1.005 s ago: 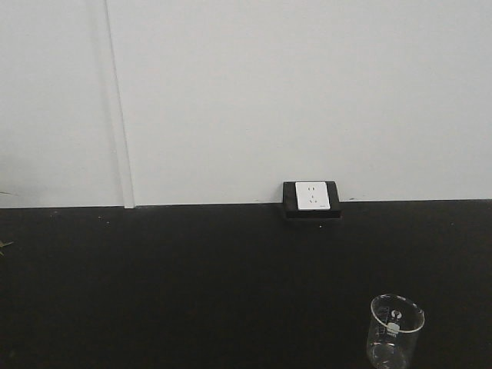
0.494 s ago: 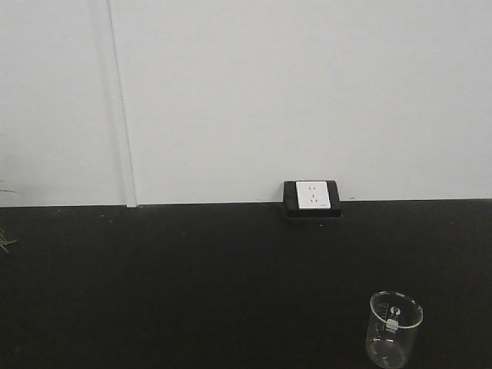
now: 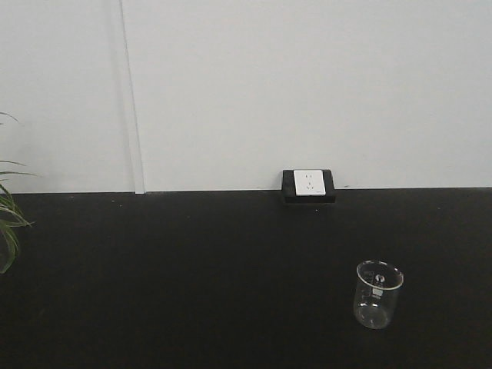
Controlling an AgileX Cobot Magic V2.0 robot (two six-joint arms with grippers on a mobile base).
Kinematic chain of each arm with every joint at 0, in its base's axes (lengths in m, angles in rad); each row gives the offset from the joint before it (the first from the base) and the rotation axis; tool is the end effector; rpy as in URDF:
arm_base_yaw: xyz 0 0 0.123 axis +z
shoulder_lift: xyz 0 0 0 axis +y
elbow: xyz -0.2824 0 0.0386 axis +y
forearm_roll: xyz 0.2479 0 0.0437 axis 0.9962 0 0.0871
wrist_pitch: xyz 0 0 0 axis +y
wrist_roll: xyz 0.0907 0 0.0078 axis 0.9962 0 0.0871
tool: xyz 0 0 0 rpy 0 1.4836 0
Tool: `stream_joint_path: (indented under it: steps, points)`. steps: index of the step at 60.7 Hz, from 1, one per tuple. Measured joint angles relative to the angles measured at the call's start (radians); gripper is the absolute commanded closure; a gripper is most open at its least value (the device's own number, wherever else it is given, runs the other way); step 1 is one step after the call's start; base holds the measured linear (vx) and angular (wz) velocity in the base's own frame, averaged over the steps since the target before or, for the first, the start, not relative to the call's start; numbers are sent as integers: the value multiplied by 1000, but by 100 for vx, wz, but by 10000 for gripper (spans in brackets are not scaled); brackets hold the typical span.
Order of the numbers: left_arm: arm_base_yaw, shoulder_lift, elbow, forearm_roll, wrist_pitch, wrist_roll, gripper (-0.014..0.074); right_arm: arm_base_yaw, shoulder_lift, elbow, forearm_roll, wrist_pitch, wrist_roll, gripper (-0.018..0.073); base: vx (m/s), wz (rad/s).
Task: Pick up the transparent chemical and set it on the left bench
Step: 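Drive the base away from the bench, holding the pipette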
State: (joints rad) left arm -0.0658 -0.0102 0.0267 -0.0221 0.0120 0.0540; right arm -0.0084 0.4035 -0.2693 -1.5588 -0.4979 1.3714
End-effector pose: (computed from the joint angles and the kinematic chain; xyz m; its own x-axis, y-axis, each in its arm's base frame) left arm 0.0566 -0.0038 0.2035 0.0606 0.0280 -0.9978 0.0641 0.9974 0.0319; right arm 0.0873 0.0426 0.2763 0.0470 -0.1627 -0.9856 -0.4692 0.8675 -0.1655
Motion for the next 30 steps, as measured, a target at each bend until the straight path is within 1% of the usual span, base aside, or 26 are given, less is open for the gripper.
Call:
stream_joint_path:
  steps: [30]
  points:
    - [0, 0, 0, 0, 0, 0, 600, 0, 0, 0, 0, 1, 0, 563, -33, 0]
